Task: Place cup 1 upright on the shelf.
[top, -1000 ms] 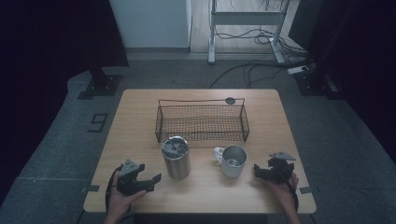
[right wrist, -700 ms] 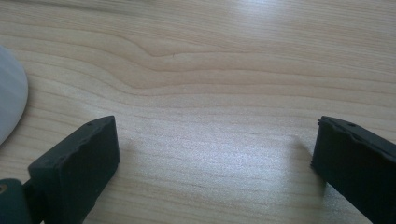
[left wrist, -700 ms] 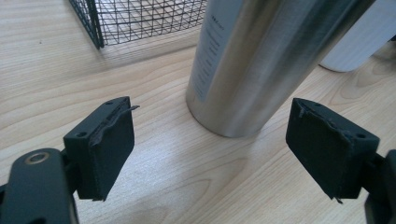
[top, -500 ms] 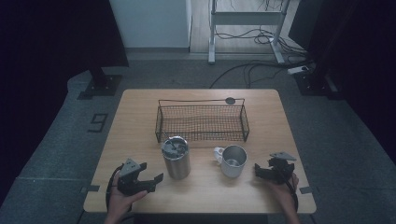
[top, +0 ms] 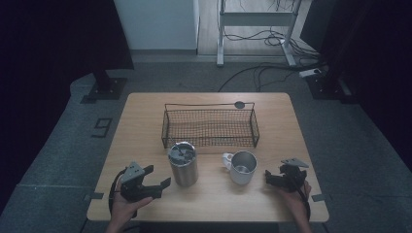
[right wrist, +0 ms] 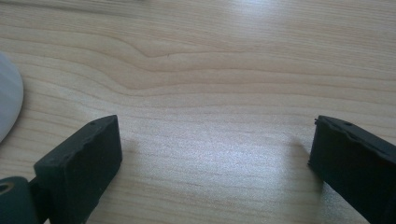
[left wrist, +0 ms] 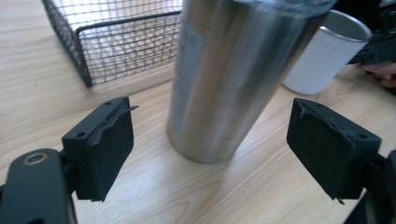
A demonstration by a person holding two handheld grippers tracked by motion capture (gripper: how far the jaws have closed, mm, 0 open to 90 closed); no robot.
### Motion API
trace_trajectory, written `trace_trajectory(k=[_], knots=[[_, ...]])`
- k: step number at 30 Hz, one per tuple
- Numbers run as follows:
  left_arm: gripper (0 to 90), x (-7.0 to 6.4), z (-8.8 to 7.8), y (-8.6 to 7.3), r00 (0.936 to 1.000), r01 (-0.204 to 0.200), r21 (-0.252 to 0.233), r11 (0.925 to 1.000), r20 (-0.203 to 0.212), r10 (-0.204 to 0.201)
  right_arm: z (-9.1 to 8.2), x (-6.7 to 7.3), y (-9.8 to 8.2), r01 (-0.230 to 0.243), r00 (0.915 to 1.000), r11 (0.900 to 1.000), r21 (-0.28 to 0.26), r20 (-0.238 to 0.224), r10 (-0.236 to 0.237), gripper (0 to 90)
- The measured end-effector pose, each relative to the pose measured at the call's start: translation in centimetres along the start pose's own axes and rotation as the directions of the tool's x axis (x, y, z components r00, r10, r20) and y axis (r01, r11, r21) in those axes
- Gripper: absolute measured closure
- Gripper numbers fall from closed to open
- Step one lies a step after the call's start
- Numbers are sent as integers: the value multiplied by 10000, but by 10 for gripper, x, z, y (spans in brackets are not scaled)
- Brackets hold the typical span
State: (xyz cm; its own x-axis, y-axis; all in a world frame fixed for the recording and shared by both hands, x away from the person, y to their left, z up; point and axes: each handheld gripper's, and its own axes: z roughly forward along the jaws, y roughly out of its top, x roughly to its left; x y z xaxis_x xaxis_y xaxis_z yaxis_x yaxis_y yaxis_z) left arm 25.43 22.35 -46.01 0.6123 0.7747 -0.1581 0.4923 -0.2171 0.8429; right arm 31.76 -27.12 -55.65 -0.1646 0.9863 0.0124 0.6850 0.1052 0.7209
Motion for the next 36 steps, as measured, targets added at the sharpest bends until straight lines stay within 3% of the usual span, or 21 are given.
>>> trace_trajectory(k=[13, 18, 36], knots=[[142, -14, 14, 11, 9990, -298, 46, 9995, 337, 296, 0, 0, 0, 0, 10000, 10000, -1, 0, 0, 22], [100, -17, 24, 13, 9973, -465, 81, 9989, 564, 460, 0, 0, 0, 2, 10000, 10000, 1, -1, -2, 22], [57, -17, 40, 23, 9978, -474, 65, 9989, 463, 470, -1, 0, 0, 0, 10000, 10000, -28, 19, 0, 35]])
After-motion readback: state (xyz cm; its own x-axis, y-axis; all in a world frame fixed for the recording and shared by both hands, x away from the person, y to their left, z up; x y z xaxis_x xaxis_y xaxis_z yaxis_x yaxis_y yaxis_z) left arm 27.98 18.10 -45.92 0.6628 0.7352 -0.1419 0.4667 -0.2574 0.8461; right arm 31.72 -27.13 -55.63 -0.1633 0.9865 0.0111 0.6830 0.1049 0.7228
